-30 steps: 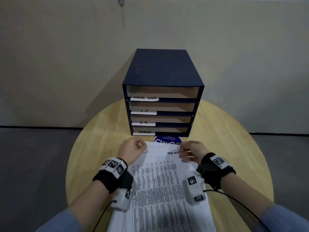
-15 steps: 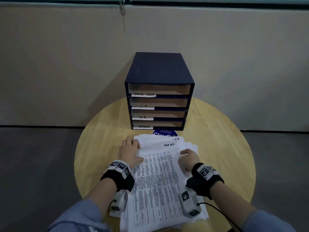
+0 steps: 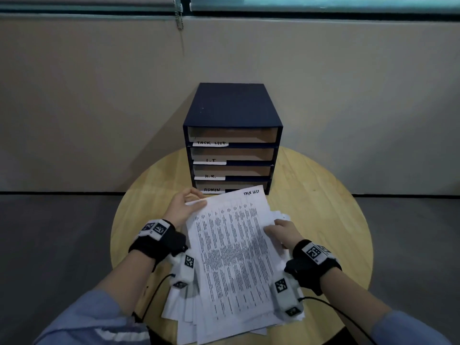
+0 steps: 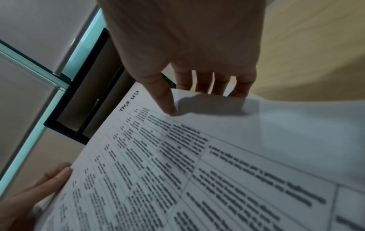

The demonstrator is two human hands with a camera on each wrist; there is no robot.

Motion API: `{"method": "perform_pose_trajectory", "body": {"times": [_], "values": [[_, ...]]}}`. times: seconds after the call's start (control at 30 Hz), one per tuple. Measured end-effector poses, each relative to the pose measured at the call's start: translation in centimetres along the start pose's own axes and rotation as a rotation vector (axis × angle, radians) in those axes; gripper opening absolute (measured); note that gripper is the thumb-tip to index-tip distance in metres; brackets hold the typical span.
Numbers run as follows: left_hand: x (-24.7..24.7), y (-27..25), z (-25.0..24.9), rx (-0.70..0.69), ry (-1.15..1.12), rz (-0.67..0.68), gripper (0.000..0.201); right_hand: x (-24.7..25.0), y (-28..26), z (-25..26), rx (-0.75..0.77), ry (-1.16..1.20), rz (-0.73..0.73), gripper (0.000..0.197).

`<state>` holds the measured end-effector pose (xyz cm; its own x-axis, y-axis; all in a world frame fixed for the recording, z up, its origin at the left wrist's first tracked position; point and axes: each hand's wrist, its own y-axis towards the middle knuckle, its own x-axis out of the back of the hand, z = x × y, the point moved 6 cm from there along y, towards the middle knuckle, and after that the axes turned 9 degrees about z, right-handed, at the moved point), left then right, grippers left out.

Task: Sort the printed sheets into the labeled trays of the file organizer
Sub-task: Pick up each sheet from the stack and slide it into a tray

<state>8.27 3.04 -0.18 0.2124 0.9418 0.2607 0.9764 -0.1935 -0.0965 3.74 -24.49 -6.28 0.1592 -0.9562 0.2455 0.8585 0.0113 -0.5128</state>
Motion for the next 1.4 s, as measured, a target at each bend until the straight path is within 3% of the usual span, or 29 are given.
{"method": "perform_pose_trajectory", "body": {"times": [0.07,0.2,0.37,0.57,0.67,0.77,0.9,1.13,1.33,1.4], "values": [[0.3,0.3,-0.1,0.025,-0.076,-0.046,0.019,0.1,-0.3,0.1,0.019,0.018,0.020,0.036],[0.2,0.3,-0.3,0.054,-0.130,-0.108,0.021,0.0,-0.9,0.4,0.072,0.041,0.048,0.016],[0.2,0.2,-0.5,0.050,-0.097,-0.133,0.018,0.2,-1.4,0.4,0.102,0.083,0.075,0.013],[1.0,0.5,-1.8,0.040,-0.080,-0.173,0.017,-0.7,-2.7,-1.6,-0.022,0.078,0.257,0.032],[1.3,-0.1,-2.9,0.063,-0.253,-0.265,0.040,0.2,-3.2,-0.4,0.046,0.151,0.195,0.034],[0.3,-0.5,-2.9,0.164,-0.485,-0.150,0.045,1.5,-3.5,3.2,0.125,0.208,0.136,0.028],[-0.3,-1.2,-3.7,0.180,-0.353,0.018,0.032,3.0,-2.0,7.6,0.111,0.168,0.079,0.023],[-1.6,-2.4,-5.5,0.190,-0.314,0.315,0.029,5.9,2.3,15.0,0.174,0.109,0.053,0.021],[-0.2,2.4,-5.6,0.111,-0.456,0.020,0.030,5.0,0.2,14.9,0.067,0.004,0.142,0.011],[0.0,4.1,-5.9,0.100,-0.483,-0.064,0.027,5.3,1.0,15.0,0.059,0.134,0.136,0.002]]}}
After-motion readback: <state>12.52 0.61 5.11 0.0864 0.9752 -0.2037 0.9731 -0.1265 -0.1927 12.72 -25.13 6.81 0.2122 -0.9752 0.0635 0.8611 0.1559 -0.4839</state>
